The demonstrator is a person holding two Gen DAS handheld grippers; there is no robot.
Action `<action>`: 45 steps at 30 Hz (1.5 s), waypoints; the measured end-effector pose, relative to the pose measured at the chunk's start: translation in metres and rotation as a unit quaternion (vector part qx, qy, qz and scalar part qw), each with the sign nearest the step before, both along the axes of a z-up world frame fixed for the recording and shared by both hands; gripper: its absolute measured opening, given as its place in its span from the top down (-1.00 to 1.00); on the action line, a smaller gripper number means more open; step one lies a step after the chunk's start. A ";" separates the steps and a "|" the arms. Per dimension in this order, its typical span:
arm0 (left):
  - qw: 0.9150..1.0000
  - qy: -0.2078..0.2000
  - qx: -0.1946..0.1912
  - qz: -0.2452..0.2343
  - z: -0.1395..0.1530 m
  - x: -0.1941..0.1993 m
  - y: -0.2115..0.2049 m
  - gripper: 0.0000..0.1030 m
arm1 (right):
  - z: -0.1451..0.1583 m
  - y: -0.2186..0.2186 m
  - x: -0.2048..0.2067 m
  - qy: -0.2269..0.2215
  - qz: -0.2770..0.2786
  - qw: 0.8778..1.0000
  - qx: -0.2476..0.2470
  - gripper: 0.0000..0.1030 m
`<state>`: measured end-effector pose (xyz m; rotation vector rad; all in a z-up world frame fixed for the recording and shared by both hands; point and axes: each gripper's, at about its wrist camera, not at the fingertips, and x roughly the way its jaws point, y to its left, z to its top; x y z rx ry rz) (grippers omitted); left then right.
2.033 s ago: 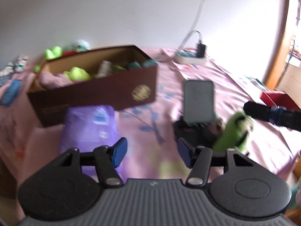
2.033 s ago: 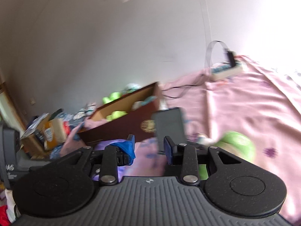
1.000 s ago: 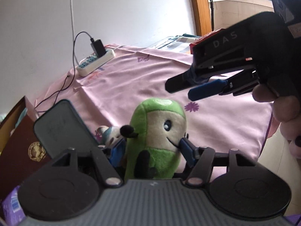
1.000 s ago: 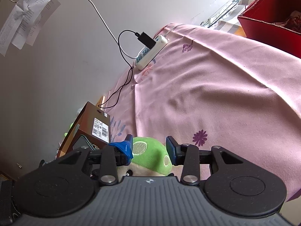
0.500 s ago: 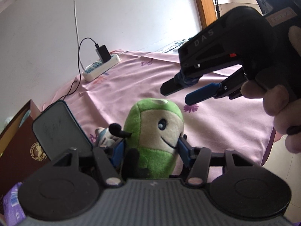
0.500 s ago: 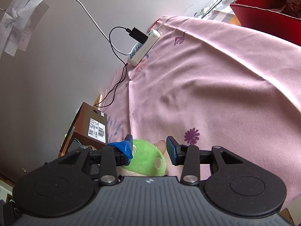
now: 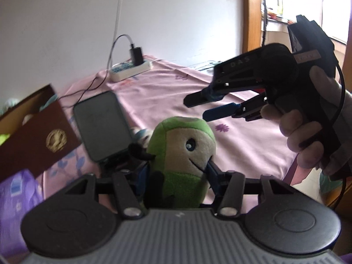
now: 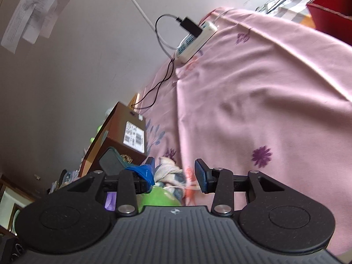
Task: Organize soft objects
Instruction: 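Grasp the green-and-beige plush with the left tool while the right tool grasps the beige striped towel, then carry the plush with the left tool while the right tool carries the towel over the box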
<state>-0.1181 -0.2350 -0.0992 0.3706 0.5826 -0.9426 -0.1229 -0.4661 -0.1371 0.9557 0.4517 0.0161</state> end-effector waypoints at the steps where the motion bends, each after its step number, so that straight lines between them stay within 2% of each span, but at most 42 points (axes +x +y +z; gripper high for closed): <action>1: 1.000 0.006 -0.004 0.008 0.001 0.003 0.010 -0.06 | 0.000 0.004 0.004 0.001 0.009 1.000 0.002 0.52; 8: 0.997 0.025 -0.025 0.070 0.008 0.018 0.071 -0.06 | -0.002 0.022 0.032 0.016 0.035 0.999 0.001 0.52; 16: 0.987 0.037 -0.062 0.145 0.017 0.028 0.112 -0.06 | -0.015 0.029 0.055 0.059 0.010 0.998 0.016 0.51; 19: 0.985 0.039 -0.075 0.153 0.022 0.028 0.121 -0.06 | -0.014 0.032 0.060 0.065 0.009 0.998 0.024 0.50; 23: 0.983 0.037 -0.085 0.159 0.026 0.026 0.128 -0.06 | -0.009 0.039 0.070 0.087 0.002 0.996 -0.001 0.49; 25: 0.982 0.037 -0.088 0.160 0.026 0.025 0.131 -0.06 | -0.009 0.038 0.074 0.098 -0.005 0.995 0.004 0.47; 32: 0.980 0.038 -0.100 0.169 0.030 0.024 0.141 -0.06 | -0.001 0.045 0.088 0.129 0.010 0.991 -0.023 0.44; 36: 0.977 0.036 -0.109 0.177 0.036 0.026 0.148 -0.07 | -0.003 0.041 0.084 0.122 0.012 0.992 -0.016 0.55; 41: 0.975 0.034 -0.117 0.188 0.043 0.030 0.156 -0.07 | -0.002 0.036 0.070 0.095 -0.012 0.995 -0.006 0.58; 45: 0.973 0.035 -0.125 0.192 0.048 0.037 0.161 -0.06 | 0.011 0.028 0.063 0.070 -0.027 0.997 -0.012 0.58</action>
